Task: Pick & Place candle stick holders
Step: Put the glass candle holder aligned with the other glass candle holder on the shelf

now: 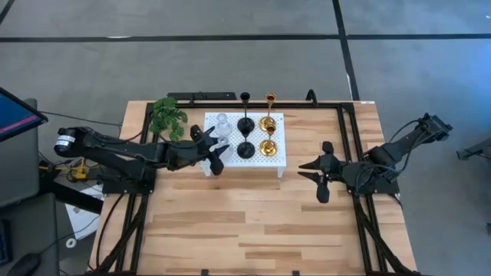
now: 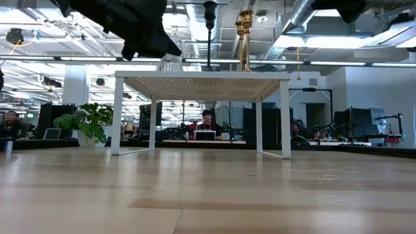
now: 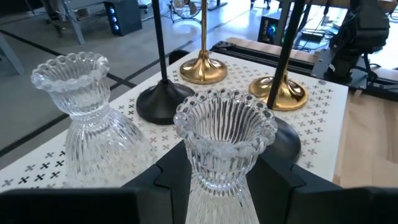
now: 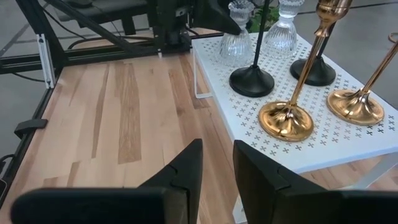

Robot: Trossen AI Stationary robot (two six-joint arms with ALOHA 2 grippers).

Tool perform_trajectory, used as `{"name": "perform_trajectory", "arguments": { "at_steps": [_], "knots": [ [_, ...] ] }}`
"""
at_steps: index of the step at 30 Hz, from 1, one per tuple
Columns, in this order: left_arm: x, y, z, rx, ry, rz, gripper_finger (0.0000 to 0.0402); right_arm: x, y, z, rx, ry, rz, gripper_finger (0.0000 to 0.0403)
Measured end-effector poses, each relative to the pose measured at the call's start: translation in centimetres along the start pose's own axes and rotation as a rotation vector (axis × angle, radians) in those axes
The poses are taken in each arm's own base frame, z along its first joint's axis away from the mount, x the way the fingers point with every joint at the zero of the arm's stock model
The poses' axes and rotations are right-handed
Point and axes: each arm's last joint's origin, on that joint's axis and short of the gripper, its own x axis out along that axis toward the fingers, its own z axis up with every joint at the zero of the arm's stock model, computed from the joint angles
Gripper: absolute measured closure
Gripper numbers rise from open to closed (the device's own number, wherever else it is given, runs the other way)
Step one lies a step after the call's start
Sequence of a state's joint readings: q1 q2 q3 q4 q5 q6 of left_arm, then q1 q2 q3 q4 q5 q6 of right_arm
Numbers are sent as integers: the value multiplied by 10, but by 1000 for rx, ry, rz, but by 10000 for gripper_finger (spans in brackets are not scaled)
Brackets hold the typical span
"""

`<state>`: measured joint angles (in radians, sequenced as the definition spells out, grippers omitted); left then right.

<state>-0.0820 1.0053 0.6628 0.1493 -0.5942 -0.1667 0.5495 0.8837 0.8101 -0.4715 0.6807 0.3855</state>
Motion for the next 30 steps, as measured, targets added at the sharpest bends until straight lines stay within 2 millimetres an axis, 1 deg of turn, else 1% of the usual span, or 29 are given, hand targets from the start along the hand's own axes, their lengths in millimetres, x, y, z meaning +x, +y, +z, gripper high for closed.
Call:
{"name": "perform_trajectory", "arguments": {
  "at_steps": [30],
  "knots": [
    [2, -1, -2, 0, 8, 7, 271, 0, 0, 0, 0, 1, 1, 321]
  ]
}}
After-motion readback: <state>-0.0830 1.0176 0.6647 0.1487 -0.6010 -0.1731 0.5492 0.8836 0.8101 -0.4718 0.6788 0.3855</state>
